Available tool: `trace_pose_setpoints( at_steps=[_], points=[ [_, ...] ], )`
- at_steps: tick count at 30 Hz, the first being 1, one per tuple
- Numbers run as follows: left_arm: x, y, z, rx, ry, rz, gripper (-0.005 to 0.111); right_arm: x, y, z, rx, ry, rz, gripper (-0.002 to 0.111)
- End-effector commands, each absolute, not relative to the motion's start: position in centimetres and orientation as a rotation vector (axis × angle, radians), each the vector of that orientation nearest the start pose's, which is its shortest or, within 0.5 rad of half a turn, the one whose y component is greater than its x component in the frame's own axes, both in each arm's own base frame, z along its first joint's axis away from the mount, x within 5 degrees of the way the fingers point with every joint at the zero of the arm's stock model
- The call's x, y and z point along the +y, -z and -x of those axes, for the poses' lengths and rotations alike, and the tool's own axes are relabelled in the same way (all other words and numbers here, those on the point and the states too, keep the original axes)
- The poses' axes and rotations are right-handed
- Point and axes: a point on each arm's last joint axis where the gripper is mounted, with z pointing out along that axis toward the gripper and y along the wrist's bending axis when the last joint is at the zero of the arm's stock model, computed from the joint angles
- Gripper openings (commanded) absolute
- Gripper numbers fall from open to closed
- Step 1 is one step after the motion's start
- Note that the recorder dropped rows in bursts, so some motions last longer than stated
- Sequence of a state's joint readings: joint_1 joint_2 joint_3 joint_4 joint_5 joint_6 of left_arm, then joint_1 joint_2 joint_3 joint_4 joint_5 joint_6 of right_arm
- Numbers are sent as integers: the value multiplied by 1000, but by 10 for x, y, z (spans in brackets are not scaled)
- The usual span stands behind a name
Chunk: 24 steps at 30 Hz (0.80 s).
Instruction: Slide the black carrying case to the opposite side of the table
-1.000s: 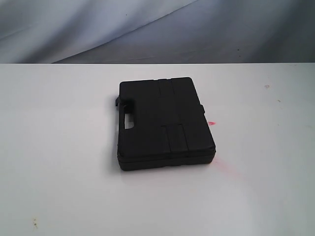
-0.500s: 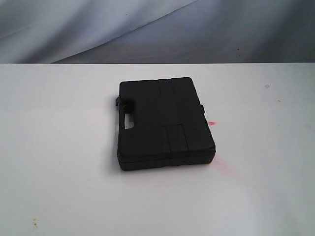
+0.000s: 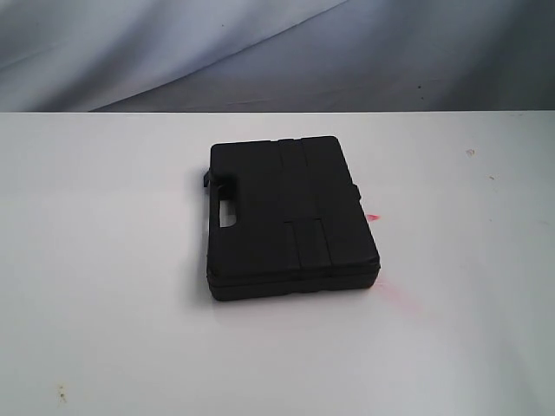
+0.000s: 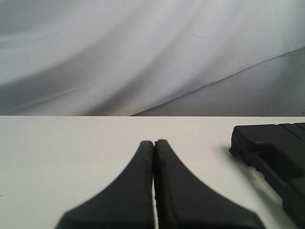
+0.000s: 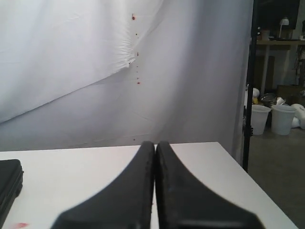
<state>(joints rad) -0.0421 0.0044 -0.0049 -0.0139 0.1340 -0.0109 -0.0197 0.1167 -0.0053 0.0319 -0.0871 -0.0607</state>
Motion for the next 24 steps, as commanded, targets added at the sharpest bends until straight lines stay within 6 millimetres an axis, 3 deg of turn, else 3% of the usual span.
trace_pose_setpoints(
  at_steps=[1,11,17,24],
  points=[
    [-2,-201,-56,1616,58,-6,0,-1,-216,-65,1488,62,32,0],
    [-2,-201,-56,1616,58,-6,0,1,-217,-65,1473,118,112,0],
    [-2,-201,-56,1616,58,-6,0,-2,-205,-66,1606,144,114,0],
    [-2,-201,-56,1616,58,-6,0,-1,-208,-66,1578,134,111,0]
  ],
)
